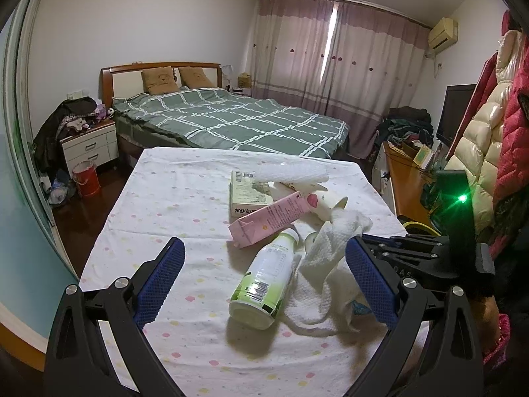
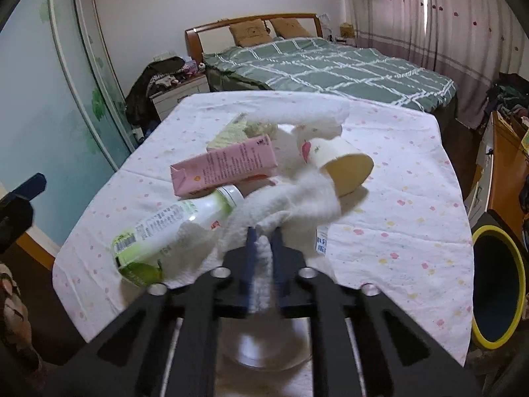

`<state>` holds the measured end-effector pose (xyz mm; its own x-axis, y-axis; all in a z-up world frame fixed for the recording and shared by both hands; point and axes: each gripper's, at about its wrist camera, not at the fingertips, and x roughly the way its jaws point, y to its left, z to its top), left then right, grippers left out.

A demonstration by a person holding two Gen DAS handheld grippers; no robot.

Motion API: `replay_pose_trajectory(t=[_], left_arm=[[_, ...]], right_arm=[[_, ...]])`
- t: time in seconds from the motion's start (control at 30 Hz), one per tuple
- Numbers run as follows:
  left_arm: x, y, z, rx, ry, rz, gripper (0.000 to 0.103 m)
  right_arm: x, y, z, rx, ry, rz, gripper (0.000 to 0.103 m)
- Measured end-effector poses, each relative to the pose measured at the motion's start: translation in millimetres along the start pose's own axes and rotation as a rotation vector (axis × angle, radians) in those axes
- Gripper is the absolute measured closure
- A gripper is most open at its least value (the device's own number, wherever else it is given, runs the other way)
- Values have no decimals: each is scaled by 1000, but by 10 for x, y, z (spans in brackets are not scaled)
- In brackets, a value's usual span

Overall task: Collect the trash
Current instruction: 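Grasp the white tissue with the right gripper and lift it, then carry the tissue over the bin and open the right gripper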

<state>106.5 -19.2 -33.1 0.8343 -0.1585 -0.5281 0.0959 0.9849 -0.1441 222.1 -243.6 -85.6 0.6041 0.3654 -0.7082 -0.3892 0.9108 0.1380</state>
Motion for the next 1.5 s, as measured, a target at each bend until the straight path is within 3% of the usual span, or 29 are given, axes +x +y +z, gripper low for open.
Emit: replay_pose_trajectory(t=[0.5,0.63,0.8,1.0,1.3,1.5], left_arm=[[-75,0,-14,-6,-14,-5,7],[-88,-4,-6,-4,-13,-7,7],[-78,-17,2,0,-12,-13,7],[-1,-96,40,15,-5,-34,7],[161,-394,65,55,16,-105,7],[268,-637,89,96,30,-142,7]], right_arm=[[-697,219,537,-21,-186,192,97],[-943,204,651,-28,-246,184,97],[-1177,-70,698,3,-290,116,97],[-1352,-728,573,100,-295,-29,97],[-1477,-1922,171,285,-246,-271,97],[-1342,-2613,-112,392,-181,-371,97]])
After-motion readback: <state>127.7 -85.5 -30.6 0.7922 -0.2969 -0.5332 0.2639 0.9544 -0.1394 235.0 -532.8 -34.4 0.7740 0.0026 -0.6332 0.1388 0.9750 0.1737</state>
